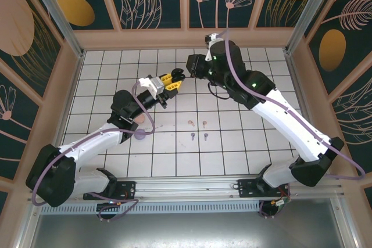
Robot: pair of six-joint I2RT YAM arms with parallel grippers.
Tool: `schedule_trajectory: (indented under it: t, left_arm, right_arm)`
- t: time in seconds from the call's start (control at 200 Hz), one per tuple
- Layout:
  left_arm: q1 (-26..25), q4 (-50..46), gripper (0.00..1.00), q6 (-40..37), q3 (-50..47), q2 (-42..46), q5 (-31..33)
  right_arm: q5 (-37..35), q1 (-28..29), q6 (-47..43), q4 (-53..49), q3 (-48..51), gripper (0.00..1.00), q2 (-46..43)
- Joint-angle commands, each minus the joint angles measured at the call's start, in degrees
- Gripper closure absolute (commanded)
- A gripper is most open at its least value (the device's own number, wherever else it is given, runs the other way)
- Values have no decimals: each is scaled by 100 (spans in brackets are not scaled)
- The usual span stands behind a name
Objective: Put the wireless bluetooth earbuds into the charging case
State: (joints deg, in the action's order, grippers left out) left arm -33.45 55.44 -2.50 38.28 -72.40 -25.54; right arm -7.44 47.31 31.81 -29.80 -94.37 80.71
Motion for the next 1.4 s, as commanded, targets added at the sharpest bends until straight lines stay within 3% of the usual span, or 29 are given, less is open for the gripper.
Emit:
schedule_trajectory:
  t: [0.0, 0.33, 1.396]
  left_arm:
    - [-30, 373, 100, 155, 171, -55, -68]
    - [-27, 414, 100, 209, 154, -45, -65]
    - [-30, 483, 100, 254, 178, 51, -117]
  right_arm:
    - [47, 162, -164, 558, 358, 82, -202]
    - [-205, 494, -272, 1144, 779, 82, -433]
    - [-83, 429, -150, 1293, 1080, 82, -153]
